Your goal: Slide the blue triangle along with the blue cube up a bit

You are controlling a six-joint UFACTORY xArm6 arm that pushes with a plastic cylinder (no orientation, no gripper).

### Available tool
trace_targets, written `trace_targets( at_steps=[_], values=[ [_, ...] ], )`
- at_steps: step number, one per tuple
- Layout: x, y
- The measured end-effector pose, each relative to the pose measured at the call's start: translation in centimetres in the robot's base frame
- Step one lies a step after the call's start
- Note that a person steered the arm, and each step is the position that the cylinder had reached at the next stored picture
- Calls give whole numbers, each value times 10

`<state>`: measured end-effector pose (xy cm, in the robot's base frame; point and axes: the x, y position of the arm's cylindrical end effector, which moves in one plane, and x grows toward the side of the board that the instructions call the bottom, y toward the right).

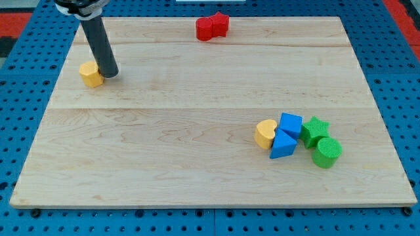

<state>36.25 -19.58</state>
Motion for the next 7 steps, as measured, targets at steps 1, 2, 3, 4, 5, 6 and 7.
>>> trace_targets(
  at_steps=[1,2,3,4,5,6,7],
  values=[
    [0,-2],
    [43,26],
    [117,66],
    [171,134],
    [192,220],
    [193,277],
    [193,320]
  ],
)
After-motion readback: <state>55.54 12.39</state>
